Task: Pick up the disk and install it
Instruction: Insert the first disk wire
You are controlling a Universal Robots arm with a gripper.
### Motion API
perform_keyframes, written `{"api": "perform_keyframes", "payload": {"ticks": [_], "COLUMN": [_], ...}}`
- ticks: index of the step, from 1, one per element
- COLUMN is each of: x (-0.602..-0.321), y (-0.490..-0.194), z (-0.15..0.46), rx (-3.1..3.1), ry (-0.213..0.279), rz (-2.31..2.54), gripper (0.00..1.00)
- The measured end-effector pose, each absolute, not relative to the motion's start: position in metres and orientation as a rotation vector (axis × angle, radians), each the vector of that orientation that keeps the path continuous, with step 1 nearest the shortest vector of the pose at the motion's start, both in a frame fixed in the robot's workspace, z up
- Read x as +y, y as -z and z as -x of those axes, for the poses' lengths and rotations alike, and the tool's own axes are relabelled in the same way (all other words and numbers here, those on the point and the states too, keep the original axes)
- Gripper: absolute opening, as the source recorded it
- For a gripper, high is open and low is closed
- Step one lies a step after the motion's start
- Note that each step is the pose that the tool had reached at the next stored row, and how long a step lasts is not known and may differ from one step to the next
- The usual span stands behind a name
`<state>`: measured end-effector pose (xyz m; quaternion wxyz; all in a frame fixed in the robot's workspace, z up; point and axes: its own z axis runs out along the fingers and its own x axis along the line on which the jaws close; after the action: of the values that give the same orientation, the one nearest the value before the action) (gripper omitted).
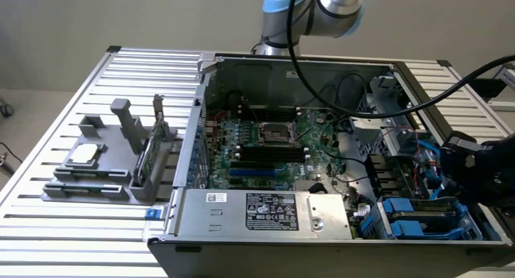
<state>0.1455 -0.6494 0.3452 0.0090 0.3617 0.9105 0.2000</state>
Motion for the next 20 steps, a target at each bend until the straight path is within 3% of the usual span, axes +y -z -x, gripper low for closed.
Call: {"api": "perform_keyframes", "payload": {"ticks": [13,20], "x": [-0.656,-0.656], "y": [-0.335,-0.334], "z": [-0.146,-0.146], "rx": [2.805,2.779], "ry": [-0.659,-0.713], "rz": [-1.209,-1.264], "gripper": [0.27,0.27]}}
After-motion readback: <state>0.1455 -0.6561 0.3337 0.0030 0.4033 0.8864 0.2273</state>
